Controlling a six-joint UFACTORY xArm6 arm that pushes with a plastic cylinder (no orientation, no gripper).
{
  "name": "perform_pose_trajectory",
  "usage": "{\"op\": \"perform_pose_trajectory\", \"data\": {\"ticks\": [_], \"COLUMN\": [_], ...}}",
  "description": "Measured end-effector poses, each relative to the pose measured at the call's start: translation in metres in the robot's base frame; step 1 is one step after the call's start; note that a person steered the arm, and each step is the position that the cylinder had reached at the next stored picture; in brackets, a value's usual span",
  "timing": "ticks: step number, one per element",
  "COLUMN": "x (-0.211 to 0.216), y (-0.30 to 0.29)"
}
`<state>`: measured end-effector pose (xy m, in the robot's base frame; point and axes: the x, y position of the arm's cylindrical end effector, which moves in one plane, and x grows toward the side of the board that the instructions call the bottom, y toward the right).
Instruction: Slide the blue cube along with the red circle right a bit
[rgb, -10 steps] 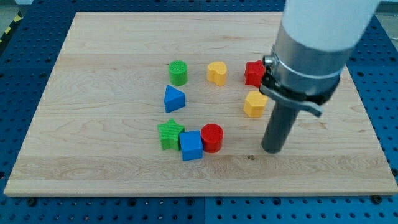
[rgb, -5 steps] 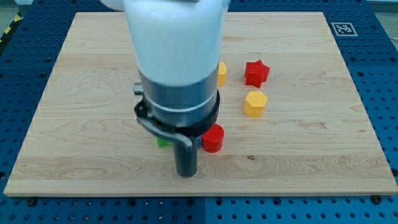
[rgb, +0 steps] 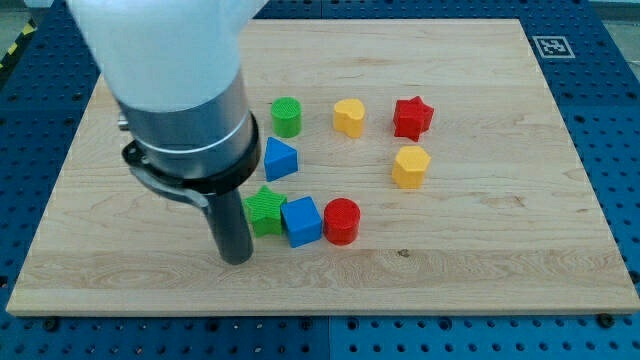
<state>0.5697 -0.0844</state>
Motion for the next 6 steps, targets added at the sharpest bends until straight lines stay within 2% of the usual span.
{"op": "perform_pose_trajectory", "data": {"ticks": [2, 3, 4, 6], "x": [-0.031, -0.030, -0.009, -0.009], "y": [0.005, 0.005, 0.017, 0.042]}}
